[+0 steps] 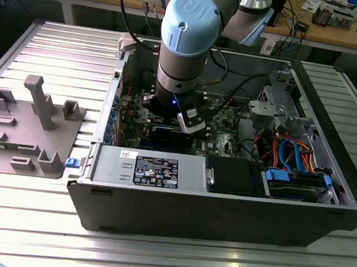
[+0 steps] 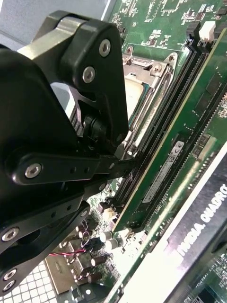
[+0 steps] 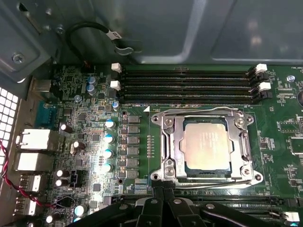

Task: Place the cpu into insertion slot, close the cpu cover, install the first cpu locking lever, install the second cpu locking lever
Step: 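Install the second cpu locking lever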

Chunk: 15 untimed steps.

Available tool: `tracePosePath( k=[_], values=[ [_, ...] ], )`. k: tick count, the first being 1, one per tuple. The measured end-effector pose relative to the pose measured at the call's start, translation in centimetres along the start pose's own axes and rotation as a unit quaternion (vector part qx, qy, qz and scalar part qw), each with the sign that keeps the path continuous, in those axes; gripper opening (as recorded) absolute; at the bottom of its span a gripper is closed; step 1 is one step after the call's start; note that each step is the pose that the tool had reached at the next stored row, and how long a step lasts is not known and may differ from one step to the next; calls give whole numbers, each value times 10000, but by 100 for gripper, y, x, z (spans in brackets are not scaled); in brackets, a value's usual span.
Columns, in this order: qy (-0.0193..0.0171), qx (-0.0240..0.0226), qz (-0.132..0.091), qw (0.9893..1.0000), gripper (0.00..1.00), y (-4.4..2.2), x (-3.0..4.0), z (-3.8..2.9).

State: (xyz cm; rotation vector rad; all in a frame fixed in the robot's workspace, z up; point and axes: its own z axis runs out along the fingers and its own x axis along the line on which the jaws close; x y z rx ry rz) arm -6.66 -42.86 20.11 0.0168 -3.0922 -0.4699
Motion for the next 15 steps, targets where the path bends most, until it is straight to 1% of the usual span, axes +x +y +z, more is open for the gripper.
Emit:
tracePosePath(
  k=[7,12,15],
  values=[
    [0,-53,-1,10000,11,-10,12,29],
    [0,-125,-2,9999,11,-13,21,40],
    [-1,-180,-2,9998,11,-16,23,53]
  ],
)
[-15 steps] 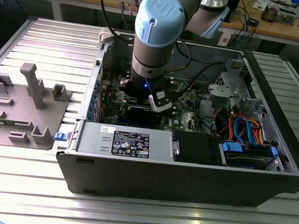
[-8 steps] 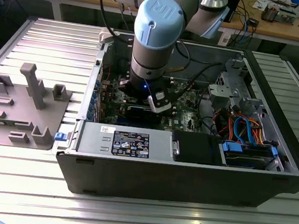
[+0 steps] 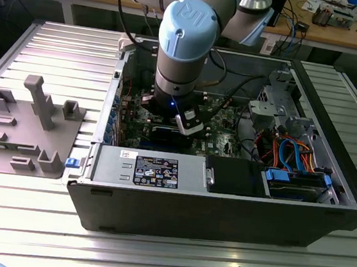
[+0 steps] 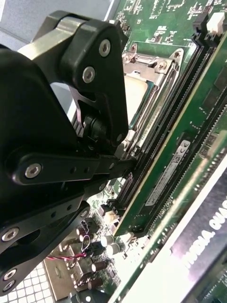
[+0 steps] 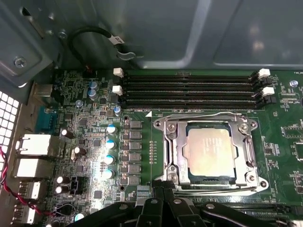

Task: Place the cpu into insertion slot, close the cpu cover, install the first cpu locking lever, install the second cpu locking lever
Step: 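Install the second cpu locking lever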

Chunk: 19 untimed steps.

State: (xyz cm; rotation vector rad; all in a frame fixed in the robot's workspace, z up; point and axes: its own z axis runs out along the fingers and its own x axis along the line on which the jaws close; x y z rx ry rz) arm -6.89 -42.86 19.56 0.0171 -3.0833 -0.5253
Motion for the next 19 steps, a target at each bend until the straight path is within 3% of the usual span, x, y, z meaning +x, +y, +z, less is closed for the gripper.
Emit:
tracePosePath(
  k=[6,19],
  values=[
    [-1,-62,-2,10000,11,-4,0,13],
    [-1,-63,-2,10000,11,7,12,22]
  ],
)
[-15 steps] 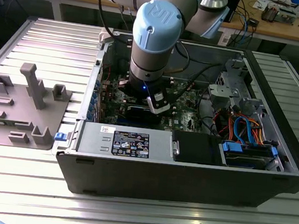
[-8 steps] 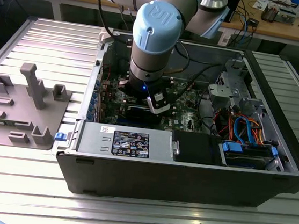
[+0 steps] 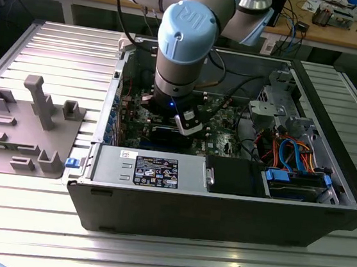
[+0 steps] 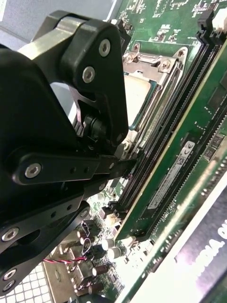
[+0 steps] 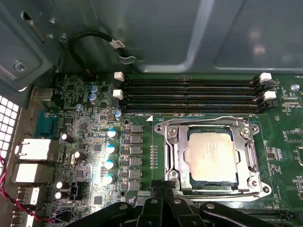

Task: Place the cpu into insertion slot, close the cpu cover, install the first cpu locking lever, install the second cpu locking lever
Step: 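Install the second cpu locking lever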

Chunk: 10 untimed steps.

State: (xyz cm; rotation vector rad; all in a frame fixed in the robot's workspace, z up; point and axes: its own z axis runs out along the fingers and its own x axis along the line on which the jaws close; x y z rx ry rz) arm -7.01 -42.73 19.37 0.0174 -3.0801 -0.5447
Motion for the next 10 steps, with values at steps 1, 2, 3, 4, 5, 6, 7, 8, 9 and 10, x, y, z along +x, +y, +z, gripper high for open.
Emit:
tracePosePath(
  k=[1,2,3,4,5,6,7,8,9,10],
  values=[
    [0,0,0,10000,11,1,1,1],
    [0,0,0,10000,11,1,3,3],
    [0,0,0,10000,11,2,5,5],
    [0,0,0,10000,11,2,7,7],
    [0,0,0,10000,11,3,9,8],
    [0,-1,0,10000,11,4,11,9],
    [0,-1,-1,10000,11,5,12,9],
    [0,-1,0,10000,11,6,13,9],
    [0,0,0,10000,11,7,13,9],
    [0,0,0,10000,11,8,13,8]
  ],
)
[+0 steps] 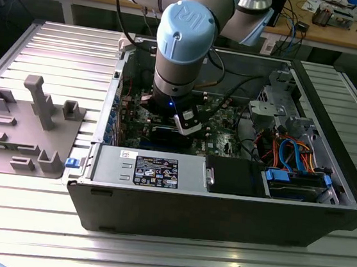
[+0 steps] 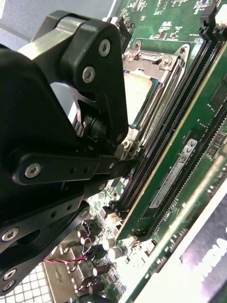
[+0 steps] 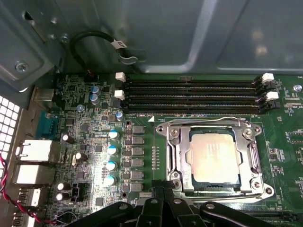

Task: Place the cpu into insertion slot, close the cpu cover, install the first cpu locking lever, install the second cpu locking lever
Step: 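Install the second cpu locking lever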

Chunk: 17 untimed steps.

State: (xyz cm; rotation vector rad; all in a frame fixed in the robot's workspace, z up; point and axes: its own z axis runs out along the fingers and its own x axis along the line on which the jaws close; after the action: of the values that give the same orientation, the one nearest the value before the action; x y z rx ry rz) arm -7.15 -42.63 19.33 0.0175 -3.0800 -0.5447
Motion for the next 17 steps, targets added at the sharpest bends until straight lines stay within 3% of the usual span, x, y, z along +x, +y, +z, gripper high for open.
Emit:
tracePosePath(
  k=[7,13,17],
  values=[
    [0,-1,0,10000,11,18,4,-48],
    [0,-5,0,10000,11,49,5,-133],
    [-1,-15,0,10000,11,50,5,-135]
  ],
)
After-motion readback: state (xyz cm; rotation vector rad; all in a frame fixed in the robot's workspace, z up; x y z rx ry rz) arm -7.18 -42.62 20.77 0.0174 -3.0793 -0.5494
